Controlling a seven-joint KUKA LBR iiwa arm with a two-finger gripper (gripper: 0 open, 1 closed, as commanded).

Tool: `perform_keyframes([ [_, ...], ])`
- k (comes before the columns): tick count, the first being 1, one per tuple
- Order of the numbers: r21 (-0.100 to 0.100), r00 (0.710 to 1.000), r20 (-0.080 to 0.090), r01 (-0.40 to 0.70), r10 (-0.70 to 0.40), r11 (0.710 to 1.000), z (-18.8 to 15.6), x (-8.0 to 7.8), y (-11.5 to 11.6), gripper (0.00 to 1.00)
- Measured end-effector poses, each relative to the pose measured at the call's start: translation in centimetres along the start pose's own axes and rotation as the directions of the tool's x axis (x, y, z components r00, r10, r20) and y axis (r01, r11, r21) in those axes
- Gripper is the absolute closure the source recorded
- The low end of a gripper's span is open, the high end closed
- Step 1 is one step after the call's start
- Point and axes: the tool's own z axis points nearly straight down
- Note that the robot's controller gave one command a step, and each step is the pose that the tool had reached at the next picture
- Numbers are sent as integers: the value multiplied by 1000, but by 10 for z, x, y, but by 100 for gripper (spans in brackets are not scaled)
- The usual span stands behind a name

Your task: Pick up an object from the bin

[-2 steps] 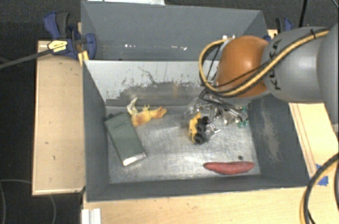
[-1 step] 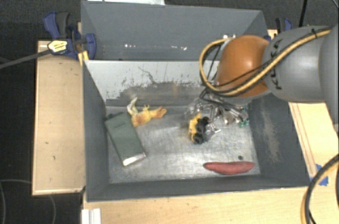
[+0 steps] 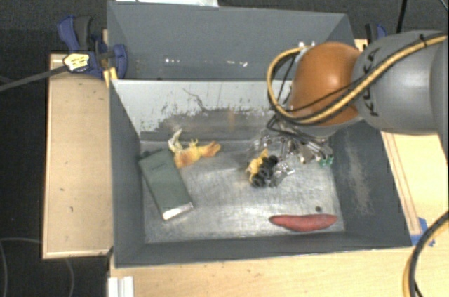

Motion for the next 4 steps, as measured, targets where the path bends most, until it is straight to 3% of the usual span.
perform_keyframes([
  [4, 2, 1000, 6, -3, 3, 1000, -53, -2, -1, 100],
])
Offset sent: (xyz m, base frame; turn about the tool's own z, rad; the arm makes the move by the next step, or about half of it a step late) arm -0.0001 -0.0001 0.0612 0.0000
